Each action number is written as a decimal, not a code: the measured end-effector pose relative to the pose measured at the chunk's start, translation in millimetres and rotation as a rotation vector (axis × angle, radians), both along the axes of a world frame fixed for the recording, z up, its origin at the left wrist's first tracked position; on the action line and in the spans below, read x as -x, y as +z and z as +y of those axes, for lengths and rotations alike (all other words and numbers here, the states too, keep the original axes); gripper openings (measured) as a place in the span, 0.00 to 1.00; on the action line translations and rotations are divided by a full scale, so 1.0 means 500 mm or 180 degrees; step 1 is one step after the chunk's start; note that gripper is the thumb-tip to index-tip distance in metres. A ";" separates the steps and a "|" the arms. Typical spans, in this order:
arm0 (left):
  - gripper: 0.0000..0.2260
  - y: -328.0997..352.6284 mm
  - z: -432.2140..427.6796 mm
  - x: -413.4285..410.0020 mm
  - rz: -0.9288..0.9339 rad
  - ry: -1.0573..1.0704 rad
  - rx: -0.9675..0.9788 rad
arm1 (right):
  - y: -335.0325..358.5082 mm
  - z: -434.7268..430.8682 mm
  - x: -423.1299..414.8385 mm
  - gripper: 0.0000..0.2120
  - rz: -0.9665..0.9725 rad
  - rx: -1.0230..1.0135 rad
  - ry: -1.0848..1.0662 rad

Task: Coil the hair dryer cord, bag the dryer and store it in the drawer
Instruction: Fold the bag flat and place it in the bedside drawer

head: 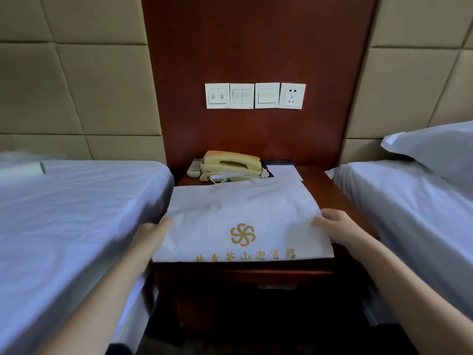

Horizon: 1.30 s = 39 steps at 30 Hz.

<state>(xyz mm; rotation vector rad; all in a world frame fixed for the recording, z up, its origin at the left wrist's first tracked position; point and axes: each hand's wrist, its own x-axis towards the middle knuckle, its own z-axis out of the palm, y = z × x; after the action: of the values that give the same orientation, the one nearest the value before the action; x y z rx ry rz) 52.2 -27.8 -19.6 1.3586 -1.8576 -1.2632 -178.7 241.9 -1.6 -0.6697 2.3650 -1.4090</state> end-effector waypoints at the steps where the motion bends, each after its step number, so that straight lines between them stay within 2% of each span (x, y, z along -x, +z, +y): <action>1: 0.16 0.016 -0.007 0.001 0.0023 -0.0062 -0.0219 | 0.016 -0.004 0.003 0.04 -0.0234 0.0160 -0.0084; 3: 0.20 0.043 -0.018 0.010 0.0030 -0.0158 -0.0352 | 0.042 -0.022 0.015 0.12 -0.0254 0.0344 -0.0357; 5: 0.17 0.065 -0.023 0.028 0.0053 -0.0250 -0.0224 | 0.054 -0.049 0.030 0.21 0.0168 0.0232 -0.0565; 7: 0.12 0.084 -0.023 0.047 0.0088 -0.0328 0.0024 | 0.060 -0.076 0.036 0.26 0.0322 0.0022 -0.0543; 9: 0.12 0.093 -0.031 0.063 0.0103 -0.0280 0.0340 | 0.065 -0.093 0.041 0.21 0.0588 -0.0155 -0.0476; 11: 0.13 0.100 -0.040 0.076 0.0242 -0.0197 0.0632 | 0.074 -0.096 0.044 0.12 0.1022 0.0031 -0.0511; 14: 0.09 0.092 -0.045 0.087 0.0205 -0.0207 0.0927 | 0.066 -0.077 0.037 0.15 0.1409 0.0363 -0.0664; 16: 0.10 0.071 -0.047 0.084 -0.0201 -0.0450 0.0951 | 0.035 -0.063 0.028 0.16 0.1516 0.0177 -0.0632; 18: 0.07 0.046 -0.042 0.073 -0.0899 -0.0699 0.0904 | 0.007 -0.049 0.015 0.17 0.1503 -0.0340 -0.0560; 20: 0.20 0.039 -0.028 0.062 -0.1622 -0.0686 0.1118 | -0.006 -0.039 0.005 0.18 0.1583 -0.0958 -0.0547; 22: 0.25 0.050 -0.005 0.065 -0.2037 -0.0584 0.1872 | 0.001 -0.039 -0.008 0.13 0.2225 -0.1602 -0.0626; 24: 0.25 0.066 0.021 0.086 -0.2008 -0.0948 0.2657 | 0.010 -0.054 -0.005 0.10 0.2979 -0.1757 -0.0708; 25: 0.24 0.071 0.037 0.101 -0.1887 -0.1278 0.2857 | 0.019 -0.067 -0.004 0.13 0.3157 -0.1690 -0.0630; 27: 0.23 0.074 0.066 0.139 -0.1762 -0.1883 0.2784 | 0.035 -0.105 -0.006 0.20 0.3149 -0.1597 -0.0172; 30: 0.24 0.056 0.112 0.187 -0.1837 -0.2318 0.2441 | 0.029 -0.173 -0.014 0.24 0.2625 -0.1694 0.0471; 32: 0.26 0.040 0.120 0.201 -0.1652 -0.2297 0.2276 | 0.007 -0.197 -0.018 0.25 0.2244 -0.1862 0.0549; 35: 0.29 0.021 0.102 0.206 -0.1355 -0.2198 0.2189 | -0.012 -0.193 -0.009 0.27 0.1722 -0.1583 0.0355; 39: 0.36 0.001 0.072 0.203 -0.1263 -0.1718 0.1956 | -0.017 -0.191 -0.004 0.29 0.1614 -0.1475 0.0327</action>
<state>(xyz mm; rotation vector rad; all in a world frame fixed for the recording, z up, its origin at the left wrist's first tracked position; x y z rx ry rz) -49.5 7.9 -18.9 0.8290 -2.7152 -0.5406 -176.7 146.5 -10.2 -1.0827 2.8390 -0.6496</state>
